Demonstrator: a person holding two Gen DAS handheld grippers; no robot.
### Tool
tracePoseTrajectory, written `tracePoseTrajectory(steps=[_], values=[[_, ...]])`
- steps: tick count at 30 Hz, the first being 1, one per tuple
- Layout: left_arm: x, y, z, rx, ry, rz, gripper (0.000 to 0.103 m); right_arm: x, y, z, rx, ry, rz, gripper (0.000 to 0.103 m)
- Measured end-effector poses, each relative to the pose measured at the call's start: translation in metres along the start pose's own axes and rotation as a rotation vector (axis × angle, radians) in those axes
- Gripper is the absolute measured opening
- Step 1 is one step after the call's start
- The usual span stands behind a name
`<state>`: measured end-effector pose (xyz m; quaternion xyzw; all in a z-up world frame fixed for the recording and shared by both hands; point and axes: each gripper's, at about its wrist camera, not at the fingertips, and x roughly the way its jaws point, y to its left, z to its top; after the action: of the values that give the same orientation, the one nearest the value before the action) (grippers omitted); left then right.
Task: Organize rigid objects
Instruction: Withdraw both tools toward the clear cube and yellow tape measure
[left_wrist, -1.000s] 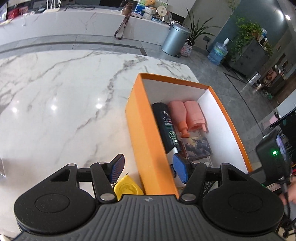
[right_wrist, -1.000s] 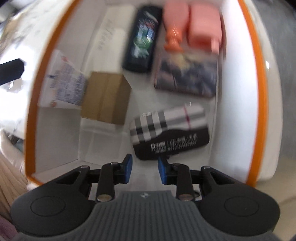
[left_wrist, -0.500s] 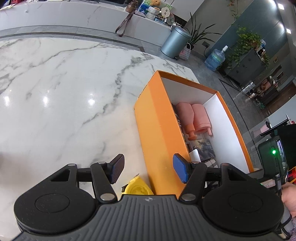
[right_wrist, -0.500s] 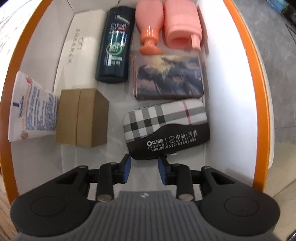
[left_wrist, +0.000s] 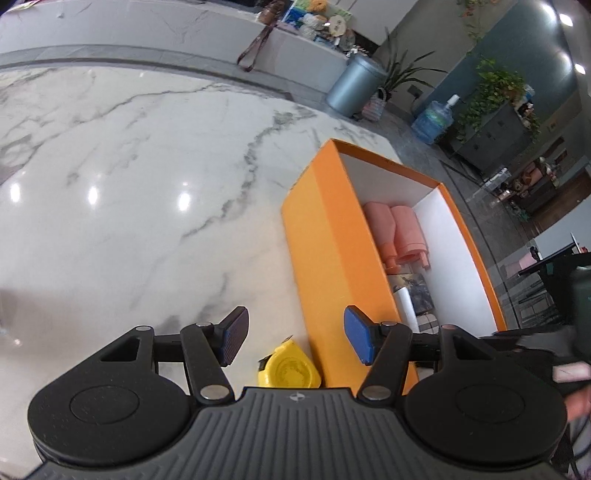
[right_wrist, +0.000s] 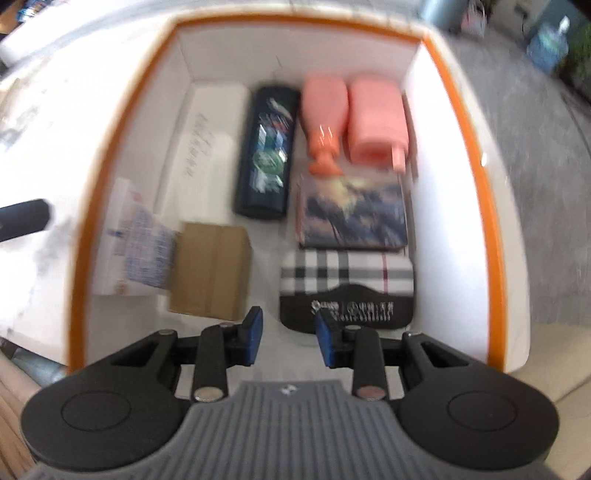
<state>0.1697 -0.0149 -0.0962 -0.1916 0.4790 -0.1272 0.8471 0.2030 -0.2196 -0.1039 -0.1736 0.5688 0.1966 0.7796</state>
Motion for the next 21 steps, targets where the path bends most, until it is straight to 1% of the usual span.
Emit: tracePoseTrajectory(steps=[1, 2, 4, 7, 10, 11, 13, 15, 16, 18, 19, 21], values=[[-0.003, 0.000, 0.000, -0.001, 0.000, 0.008, 0.067, -0.011, -0.005, -0.002, -0.006, -0.034, 0.003, 0.033], [-0.007, -0.001, -0.001, 0.002, 0.000, 0.013, 0.067, -0.020, -0.001, -0.006, -0.012, -0.069, 0.006, 0.034], [-0.017, -0.003, -0.003, 0.012, -0.004, 0.014, 0.067, -0.035, 0.002, 0.000, -0.030, -0.134, 0.015, 0.034], [-0.034, -0.002, -0.007, 0.026, -0.022, 0.017, 0.067, -0.052, 0.020, 0.001, -0.097, -0.234, 0.036, 0.034], [-0.051, 0.007, -0.011, 0.028, -0.050, 0.067, 0.067, -0.073, 0.037, -0.002, -0.188, -0.309, 0.055, 0.034], [-0.056, 0.013, -0.012, 0.020, -0.053, 0.097, 0.067, -0.076, 0.044, 0.000, -0.218, -0.325, 0.066, 0.034], [-0.066, 0.031, -0.014, -0.010, -0.053, 0.191, 0.066, -0.080, 0.058, 0.001, -0.265, -0.351, 0.081, 0.036], [-0.078, 0.050, -0.016, -0.035, -0.071, 0.297, 0.065, -0.084, 0.073, 0.003, -0.300, -0.367, 0.099, 0.041], [-0.084, 0.061, -0.017, -0.055, -0.084, 0.354, 0.065, -0.086, 0.081, 0.004, -0.323, -0.367, 0.114, 0.045], [-0.095, 0.084, -0.018, -0.116, -0.116, 0.452, 0.064, -0.081, 0.098, 0.005, -0.380, -0.359, 0.127, 0.048], [-0.099, 0.096, -0.018, -0.148, -0.126, 0.498, 0.064, -0.077, 0.106, 0.005, -0.409, -0.353, 0.122, 0.050], [-0.101, 0.115, -0.018, -0.191, -0.136, 0.581, 0.064, -0.070, 0.120, 0.005, -0.445, -0.328, 0.103, 0.051]])
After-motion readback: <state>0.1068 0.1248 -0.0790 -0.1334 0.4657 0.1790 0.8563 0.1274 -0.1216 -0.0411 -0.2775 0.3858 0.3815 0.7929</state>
